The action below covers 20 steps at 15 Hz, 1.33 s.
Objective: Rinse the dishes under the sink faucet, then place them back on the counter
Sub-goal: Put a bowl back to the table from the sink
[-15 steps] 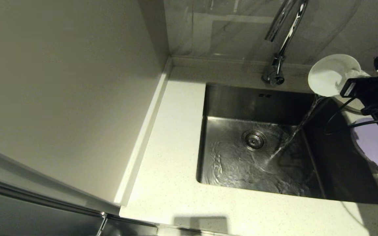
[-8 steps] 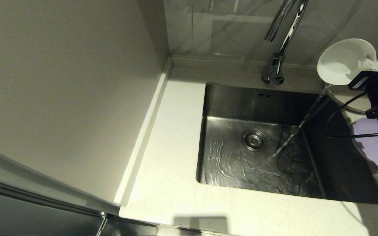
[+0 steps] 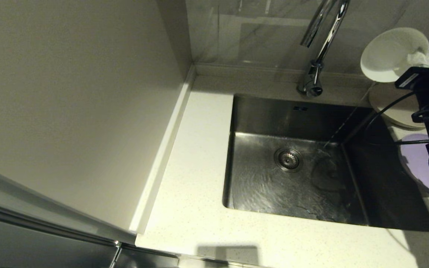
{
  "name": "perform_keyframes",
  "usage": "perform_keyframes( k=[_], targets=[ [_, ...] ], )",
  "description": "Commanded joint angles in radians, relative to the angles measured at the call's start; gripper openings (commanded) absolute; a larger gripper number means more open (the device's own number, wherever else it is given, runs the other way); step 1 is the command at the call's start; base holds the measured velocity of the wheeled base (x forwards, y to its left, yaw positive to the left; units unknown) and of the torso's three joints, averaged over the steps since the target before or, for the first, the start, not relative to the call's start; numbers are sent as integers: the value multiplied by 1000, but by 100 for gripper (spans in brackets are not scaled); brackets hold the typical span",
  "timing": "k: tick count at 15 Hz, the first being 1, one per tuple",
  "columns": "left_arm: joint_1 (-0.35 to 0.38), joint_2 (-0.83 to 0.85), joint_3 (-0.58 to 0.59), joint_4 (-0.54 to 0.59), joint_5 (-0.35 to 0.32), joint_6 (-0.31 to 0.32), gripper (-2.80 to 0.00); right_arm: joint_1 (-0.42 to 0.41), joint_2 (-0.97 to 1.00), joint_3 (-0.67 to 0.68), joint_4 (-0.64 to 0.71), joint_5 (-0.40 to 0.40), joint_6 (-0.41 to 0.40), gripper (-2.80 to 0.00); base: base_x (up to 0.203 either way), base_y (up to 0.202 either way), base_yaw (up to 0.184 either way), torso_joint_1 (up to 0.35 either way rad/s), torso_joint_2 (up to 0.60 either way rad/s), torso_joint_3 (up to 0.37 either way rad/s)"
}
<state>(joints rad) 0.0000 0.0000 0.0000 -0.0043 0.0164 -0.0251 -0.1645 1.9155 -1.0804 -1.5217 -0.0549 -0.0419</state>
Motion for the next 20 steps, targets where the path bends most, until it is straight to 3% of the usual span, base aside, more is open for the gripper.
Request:
perform_keyframes(
  k=[1, 5, 10, 12, 16, 18, 20],
  targets=[
    [-1, -3, 0, 0, 0, -1, -280, 1, -9, -71, -8, 4, -18, -280, 0, 0, 0, 0, 0, 0],
    [0, -3, 0, 0, 0, 0, -280, -1, 33, -196, -8, 17, -66, -280, 0, 0, 0, 0, 0, 0],
    [0, -3, 0, 0, 0, -1, -280, -1, 27, 132, -6, 58, -103, -280, 0, 0, 0, 0, 0, 0],
    [0, -3, 0, 0, 0, -1, -280, -1, 8, 65, 48, 52, -95, -280, 0, 0, 0, 0, 0, 0],
    [0, -3, 0, 0, 0, -1, -280, 2, -33, -319, 234, 9, -81, -280, 0, 0, 0, 0, 0, 0],
    [-1, -3, 0, 0, 0, 0, -280, 10, -51, -319, 230, 3, -91, -280, 0, 0, 0, 0, 0, 0],
    [0, -3, 0, 0, 0, -1, -280, 19, -71, -201, 242, 1, -103, -280, 0, 0, 0, 0, 0, 0]
  ],
)
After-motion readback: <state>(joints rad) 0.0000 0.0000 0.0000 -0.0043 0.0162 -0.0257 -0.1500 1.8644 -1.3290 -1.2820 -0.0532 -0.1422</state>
